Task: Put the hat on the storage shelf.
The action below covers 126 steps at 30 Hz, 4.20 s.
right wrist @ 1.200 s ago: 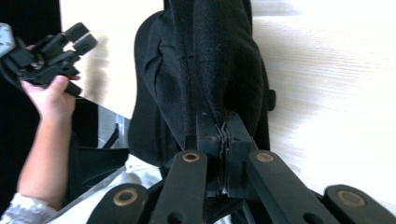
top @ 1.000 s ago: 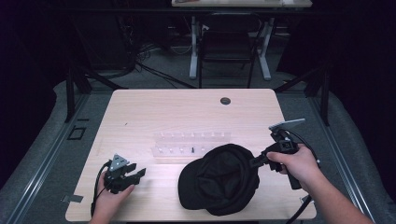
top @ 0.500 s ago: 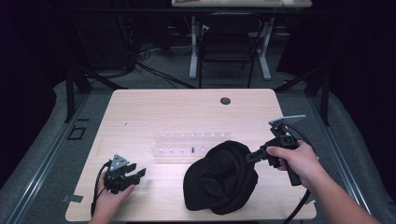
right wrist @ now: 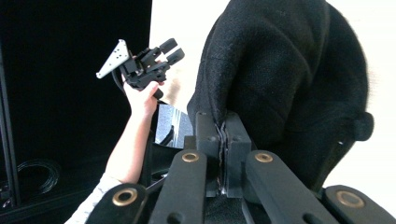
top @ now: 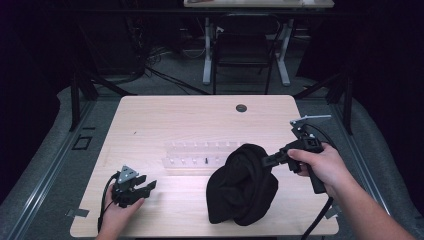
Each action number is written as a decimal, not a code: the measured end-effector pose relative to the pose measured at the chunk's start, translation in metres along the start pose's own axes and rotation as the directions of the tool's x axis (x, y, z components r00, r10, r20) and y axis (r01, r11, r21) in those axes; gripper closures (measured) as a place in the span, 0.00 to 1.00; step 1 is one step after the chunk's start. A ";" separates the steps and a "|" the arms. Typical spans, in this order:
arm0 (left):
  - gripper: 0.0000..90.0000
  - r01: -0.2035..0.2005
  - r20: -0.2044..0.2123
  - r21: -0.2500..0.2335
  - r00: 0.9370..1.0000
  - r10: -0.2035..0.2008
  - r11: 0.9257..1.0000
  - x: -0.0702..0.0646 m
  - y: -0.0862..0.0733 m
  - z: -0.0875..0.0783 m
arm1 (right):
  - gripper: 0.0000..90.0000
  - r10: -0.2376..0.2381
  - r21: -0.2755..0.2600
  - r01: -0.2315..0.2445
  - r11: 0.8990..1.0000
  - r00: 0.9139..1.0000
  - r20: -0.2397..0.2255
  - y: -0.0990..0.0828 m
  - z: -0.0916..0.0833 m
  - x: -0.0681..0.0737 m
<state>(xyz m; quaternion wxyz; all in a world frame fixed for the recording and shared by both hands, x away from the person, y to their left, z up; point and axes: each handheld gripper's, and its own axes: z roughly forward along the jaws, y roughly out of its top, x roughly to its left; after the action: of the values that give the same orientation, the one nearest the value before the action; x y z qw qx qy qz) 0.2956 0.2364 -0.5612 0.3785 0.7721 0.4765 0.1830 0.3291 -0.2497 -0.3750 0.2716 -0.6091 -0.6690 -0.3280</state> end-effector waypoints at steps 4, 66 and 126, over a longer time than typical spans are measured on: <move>0.58 -0.003 0.000 0.003 1.000 0.003 1.000 0.000 0.000 0.000 | 0.98 -0.012 -0.016 0.012 1.000 1.000 -0.015 0.000 -0.005 0.007; 0.55 -0.003 0.016 0.010 1.000 0.003 1.000 0.001 0.001 0.000 | 0.98 -0.121 -0.199 0.103 0.975 0.989 -0.081 0.077 -0.020 0.082; 0.66 -0.188 0.171 -0.127 0.963 0.208 0.974 -0.086 0.083 0.006 | 0.98 -0.109 -0.205 0.071 0.976 0.977 -0.182 0.108 0.027 0.072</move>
<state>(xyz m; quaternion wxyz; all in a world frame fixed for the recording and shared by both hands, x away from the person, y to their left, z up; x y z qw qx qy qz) 0.3078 0.1373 -0.4955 0.4425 0.8076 0.3490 0.1740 0.4295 -0.1787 -0.3254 0.2579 -0.5674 -0.6310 -0.4620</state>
